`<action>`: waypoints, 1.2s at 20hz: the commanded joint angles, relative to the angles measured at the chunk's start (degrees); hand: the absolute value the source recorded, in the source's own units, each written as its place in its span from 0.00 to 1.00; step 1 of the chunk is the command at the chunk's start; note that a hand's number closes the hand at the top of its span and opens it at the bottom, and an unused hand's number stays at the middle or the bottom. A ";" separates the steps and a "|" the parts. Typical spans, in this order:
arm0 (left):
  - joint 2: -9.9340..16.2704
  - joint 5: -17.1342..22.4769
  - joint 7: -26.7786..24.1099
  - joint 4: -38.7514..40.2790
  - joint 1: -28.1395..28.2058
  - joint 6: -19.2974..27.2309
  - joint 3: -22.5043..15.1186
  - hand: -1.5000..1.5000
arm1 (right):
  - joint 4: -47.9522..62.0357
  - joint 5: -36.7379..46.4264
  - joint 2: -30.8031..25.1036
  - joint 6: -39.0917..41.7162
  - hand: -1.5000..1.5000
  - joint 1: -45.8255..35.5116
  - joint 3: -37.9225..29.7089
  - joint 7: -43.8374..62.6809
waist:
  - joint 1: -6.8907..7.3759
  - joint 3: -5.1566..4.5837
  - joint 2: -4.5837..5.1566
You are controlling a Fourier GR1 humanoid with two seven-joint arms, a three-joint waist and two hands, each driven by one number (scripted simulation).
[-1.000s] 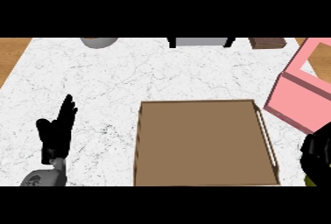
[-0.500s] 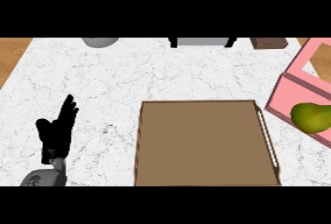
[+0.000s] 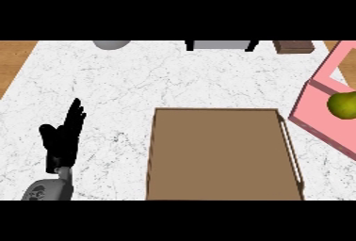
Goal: Pick the pear from the tray and place it in the cardboard box
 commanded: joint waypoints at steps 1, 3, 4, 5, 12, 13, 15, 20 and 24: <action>-1.73 -1.71 -3.57 0.18 2.51 0.59 -1.56 0.50 | 14.10 5.41 -3.54 -6.18 1.00 -2.41 -0.22 -8.94 | 0.30 0.01 0.13; -1.45 -0.72 -3.91 5.39 -1.73 0.25 0.78 0.50 | 19.50 3.27 0.59 -6.94 1.00 -7.69 0.23 -5.86 | -0.13 -0.04 0.07; -0.65 -0.90 -0.18 0.51 -0.69 0.02 -0.08 0.50 | 23.93 2.70 -1.15 -6.42 1.00 -10.03 -1.02 -7.00 | 0.10 -0.01 0.00; -1.16 -1.15 1.07 -0.47 -0.49 1.17 -0.35 0.50 | 28.14 2.82 -0.64 -8.78 1.00 -7.52 -2.33 -9.57 | 0.41 0.05 0.14; -0.04 -0.40 -3.70 4.47 -1.69 -1.29 1.66 0.50 | 42.95 -5.38 0.71 -9.20 0.00 -14.78 -6.68 -21.41 | 0.02 0.02 0.18; 0.41 0.20 0.02 0.78 -0.87 -1.19 1.66 0.50 | 44.29 -6.75 0.41 -9.12 0.00 -14.28 -7.71 -24.40 | 0.14 0.05 0.06; -2.88 -3.03 -4.01 4.30 -0.40 1.73 -0.70 0.50 | 44.14 -10.35 0.31 -7.19 0.00 -15.28 -9.65 -27.42 | -0.32 0.03 0.06; -0.64 -0.34 -1.27 0.55 2.14 -0.74 1.13 0.50 | 44.04 -21.66 0.54 1.18 0.00 -14.77 -16.46 -31.79 | -0.87 0.01 -0.36; -0.97 -0.51 -1.18 0.64 0.72 -0.66 1.07 0.50 | 49.06 -27.89 -5.07 6.74 0.00 -12.69 -22.93 -33.53 | -1.05 0.03 -0.25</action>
